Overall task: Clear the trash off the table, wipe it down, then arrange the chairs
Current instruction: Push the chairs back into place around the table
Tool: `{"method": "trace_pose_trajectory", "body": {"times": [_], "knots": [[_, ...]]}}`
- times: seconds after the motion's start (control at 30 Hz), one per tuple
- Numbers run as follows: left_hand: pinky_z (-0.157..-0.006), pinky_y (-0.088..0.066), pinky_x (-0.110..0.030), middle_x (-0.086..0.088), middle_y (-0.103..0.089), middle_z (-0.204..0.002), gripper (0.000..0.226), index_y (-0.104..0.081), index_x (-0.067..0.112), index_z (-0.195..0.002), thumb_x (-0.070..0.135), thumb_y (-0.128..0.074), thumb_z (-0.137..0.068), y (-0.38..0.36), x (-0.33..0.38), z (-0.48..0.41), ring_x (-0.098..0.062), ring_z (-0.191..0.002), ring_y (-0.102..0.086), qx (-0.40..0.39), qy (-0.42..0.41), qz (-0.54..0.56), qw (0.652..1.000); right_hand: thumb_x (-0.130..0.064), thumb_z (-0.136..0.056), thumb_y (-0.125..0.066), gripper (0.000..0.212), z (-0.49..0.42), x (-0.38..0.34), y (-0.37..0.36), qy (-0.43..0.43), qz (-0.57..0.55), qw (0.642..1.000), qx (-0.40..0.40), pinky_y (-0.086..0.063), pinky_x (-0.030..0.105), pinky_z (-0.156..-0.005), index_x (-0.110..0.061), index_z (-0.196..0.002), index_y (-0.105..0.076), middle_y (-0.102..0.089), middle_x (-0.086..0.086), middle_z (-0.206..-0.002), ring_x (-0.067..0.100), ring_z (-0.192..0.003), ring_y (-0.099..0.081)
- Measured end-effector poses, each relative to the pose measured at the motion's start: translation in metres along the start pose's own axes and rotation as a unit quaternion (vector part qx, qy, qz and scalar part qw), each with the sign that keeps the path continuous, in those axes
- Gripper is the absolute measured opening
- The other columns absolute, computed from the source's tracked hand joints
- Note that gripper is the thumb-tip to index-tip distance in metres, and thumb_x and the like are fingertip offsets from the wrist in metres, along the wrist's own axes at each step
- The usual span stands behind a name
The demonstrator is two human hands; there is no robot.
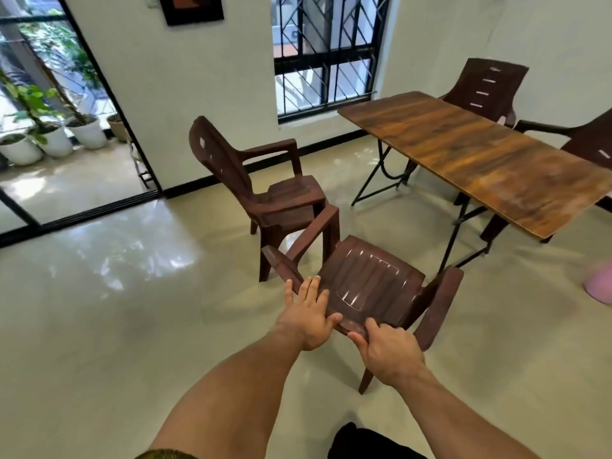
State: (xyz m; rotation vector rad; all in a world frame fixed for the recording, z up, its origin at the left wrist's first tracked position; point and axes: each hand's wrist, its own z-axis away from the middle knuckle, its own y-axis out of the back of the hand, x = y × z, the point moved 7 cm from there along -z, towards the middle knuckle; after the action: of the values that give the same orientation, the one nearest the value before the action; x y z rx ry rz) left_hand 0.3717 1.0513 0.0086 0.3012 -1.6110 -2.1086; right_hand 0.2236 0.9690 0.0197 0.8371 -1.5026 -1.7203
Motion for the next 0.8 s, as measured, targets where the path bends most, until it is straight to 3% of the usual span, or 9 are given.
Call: {"method": "trace_pose_trajectory", "body": {"times": [0.43, 0.8], "knots": [[-0.119, 0.012, -0.063, -0.011, -0.022, -0.164, 0.074, -0.036, 0.016, -0.151, 0.066, -0.017, -0.099, 0.048, -0.026, -0.148, -0.028, -0.155, -0.005, -0.038, -0.079, -0.034, 0.996, -0.071, -0.094, -0.013, 0.058, -0.119, 0.036, 0.01, -0.071, -0.001, 0.995, 0.063, -0.048, 0.039, -0.066, -0.027, -0.102, -0.052, -0.068, 0.0, -0.094, 0.03, -0.082, -0.069], [-0.119, 0.009, -0.065, -0.011, -0.041, -0.152, 0.081, -0.045, 0.017, -0.144, 0.076, -0.021, -0.094, 0.08, -0.056, -0.228, -0.03, -0.148, -0.026, -0.117, -0.189, -0.086, 0.971, -0.079, -0.091, -0.013, 0.063, -0.183, 0.037, 0.021, -0.113, -0.016, 0.993, 0.043, -0.049, 0.036, -0.07, -0.031, -0.102, -0.053, -0.065, -0.005, -0.097, 0.019, -0.086, -0.062]]}}
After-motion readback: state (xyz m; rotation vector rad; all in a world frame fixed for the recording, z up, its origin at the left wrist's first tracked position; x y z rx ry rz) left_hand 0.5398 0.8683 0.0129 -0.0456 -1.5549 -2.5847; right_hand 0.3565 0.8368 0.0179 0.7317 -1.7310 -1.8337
